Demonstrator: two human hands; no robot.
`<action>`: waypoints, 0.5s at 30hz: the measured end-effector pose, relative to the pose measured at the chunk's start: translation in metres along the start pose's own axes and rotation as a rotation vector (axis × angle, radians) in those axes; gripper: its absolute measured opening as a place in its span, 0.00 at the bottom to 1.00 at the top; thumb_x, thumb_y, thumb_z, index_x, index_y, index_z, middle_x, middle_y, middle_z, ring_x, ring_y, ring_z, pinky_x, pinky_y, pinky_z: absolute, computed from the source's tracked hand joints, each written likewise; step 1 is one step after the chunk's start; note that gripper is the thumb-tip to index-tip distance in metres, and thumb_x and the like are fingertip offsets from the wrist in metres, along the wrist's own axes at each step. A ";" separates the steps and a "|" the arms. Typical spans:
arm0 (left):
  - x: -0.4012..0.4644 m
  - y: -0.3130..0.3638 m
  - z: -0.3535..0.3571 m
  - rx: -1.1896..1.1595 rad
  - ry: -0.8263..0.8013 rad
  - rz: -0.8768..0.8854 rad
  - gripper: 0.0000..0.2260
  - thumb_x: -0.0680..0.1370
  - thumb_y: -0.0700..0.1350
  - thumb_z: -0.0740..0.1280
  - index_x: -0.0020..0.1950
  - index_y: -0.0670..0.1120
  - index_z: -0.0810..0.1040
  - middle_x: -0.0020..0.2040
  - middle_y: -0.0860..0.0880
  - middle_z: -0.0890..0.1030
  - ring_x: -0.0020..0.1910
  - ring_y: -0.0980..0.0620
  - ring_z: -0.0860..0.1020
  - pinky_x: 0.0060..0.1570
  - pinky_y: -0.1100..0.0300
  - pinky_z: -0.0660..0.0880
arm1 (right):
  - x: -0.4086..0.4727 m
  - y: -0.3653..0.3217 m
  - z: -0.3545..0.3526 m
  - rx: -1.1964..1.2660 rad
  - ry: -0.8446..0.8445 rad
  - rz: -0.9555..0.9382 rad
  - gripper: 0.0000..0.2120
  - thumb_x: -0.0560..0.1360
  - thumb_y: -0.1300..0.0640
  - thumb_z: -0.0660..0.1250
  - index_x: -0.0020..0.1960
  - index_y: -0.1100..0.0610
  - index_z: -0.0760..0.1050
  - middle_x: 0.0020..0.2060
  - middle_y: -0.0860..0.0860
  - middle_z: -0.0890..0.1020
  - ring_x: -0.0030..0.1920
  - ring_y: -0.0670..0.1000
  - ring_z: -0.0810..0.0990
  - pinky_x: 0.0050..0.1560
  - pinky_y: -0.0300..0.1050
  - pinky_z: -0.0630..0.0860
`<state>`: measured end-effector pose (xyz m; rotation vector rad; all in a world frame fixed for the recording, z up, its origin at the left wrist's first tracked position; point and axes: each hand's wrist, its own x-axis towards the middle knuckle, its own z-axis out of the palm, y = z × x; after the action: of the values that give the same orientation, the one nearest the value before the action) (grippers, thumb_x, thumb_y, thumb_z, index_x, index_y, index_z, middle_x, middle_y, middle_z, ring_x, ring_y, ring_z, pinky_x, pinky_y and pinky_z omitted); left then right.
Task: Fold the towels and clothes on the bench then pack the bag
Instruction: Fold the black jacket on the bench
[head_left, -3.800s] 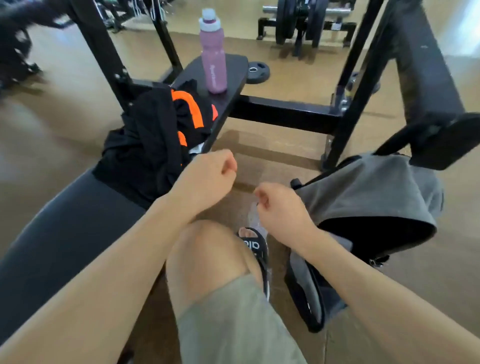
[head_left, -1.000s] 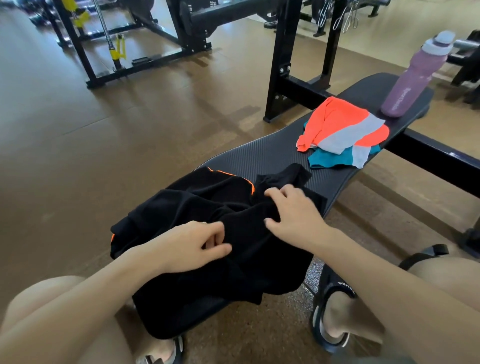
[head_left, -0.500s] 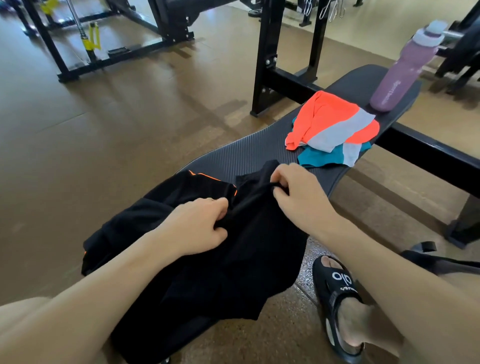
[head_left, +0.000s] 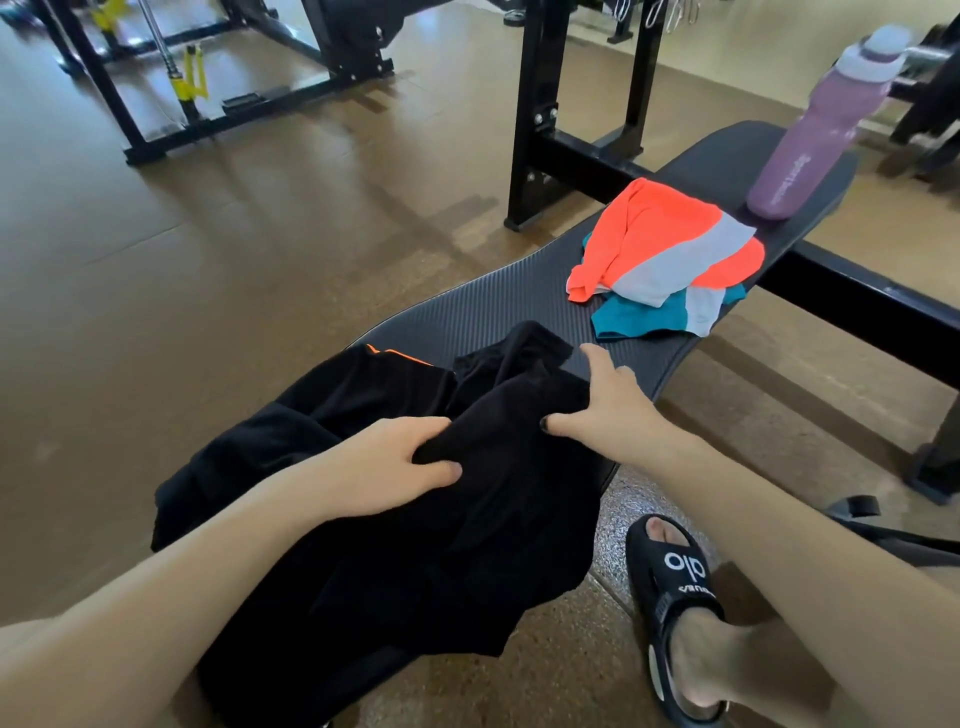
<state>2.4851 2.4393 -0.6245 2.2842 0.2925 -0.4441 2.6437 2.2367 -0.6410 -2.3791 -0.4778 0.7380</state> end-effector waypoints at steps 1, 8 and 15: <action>0.000 0.000 0.000 -0.002 0.035 0.018 0.01 0.80 0.50 0.69 0.50 0.55 0.79 0.47 0.57 0.84 0.47 0.61 0.81 0.52 0.56 0.79 | 0.003 -0.001 -0.001 0.086 -0.023 0.030 0.45 0.72 0.52 0.76 0.79 0.47 0.51 0.71 0.58 0.65 0.65 0.61 0.73 0.58 0.50 0.72; -0.001 0.010 0.008 0.416 0.546 0.117 0.13 0.75 0.51 0.70 0.46 0.53 0.66 0.43 0.57 0.72 0.41 0.57 0.73 0.41 0.60 0.73 | 0.007 -0.004 -0.004 0.741 -0.165 0.133 0.29 0.68 0.68 0.72 0.66 0.53 0.71 0.57 0.57 0.82 0.54 0.58 0.83 0.57 0.58 0.81; -0.032 0.038 0.068 0.614 0.079 0.187 0.35 0.65 0.77 0.64 0.59 0.54 0.67 0.56 0.58 0.70 0.53 0.56 0.71 0.54 0.59 0.70 | 0.009 -0.005 -0.007 0.857 -0.302 0.161 0.20 0.70 0.65 0.72 0.62 0.59 0.77 0.54 0.57 0.85 0.55 0.58 0.85 0.61 0.57 0.79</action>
<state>2.4540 2.3612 -0.6300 2.8988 -0.0323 -0.3818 2.6535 2.2416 -0.6370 -1.5180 -0.0465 1.1103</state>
